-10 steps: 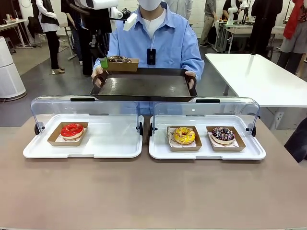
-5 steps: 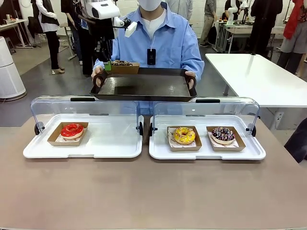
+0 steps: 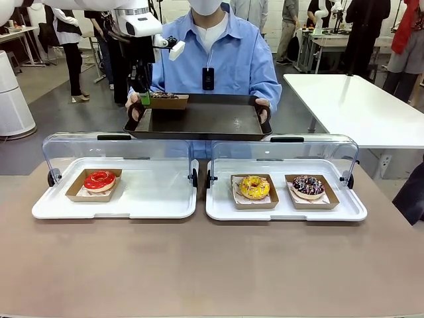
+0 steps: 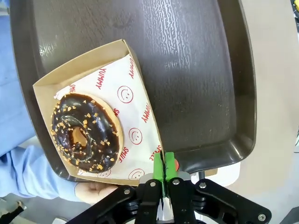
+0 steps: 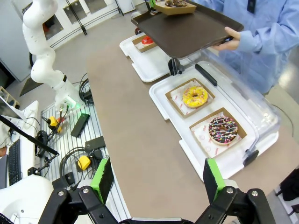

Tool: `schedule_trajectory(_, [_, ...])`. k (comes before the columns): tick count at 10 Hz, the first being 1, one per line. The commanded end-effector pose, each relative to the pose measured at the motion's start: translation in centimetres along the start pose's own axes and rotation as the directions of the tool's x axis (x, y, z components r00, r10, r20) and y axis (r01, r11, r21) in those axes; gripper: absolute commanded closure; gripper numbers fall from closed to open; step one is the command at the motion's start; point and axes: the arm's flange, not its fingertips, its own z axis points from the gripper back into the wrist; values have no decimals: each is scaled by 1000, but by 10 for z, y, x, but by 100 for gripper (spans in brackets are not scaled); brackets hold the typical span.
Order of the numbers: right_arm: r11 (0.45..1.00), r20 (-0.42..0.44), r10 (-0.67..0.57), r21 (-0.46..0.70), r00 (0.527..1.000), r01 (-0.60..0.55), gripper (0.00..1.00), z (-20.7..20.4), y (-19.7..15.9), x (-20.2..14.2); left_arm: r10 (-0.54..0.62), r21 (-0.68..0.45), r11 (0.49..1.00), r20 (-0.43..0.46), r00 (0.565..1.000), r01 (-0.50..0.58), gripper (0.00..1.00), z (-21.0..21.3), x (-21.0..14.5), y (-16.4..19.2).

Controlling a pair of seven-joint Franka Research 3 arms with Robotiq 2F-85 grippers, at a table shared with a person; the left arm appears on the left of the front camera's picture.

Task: Provide the desired donut to the person.
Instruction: Place the picked Paper togo box onto the Handle tray extended by the person.

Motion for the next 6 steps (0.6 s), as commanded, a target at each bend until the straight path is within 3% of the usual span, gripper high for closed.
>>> schedule_trajectory(1, [1000,12,6,8,1000,-6,0,0,0,1,-18,-20,1000,0,1000,18,99,6,-2,10])
schedule_trajectory(5, [1000,12,6,8,1000,-6,0,0,0,1,-10,-63,998,11,1000,10,99,-5,-11,13])
schedule_trajectory(6, [1000,12,6,8,1000,-6,0,0,0,1,-7,-67,998,10,1000,7,53,-5,-11,13])
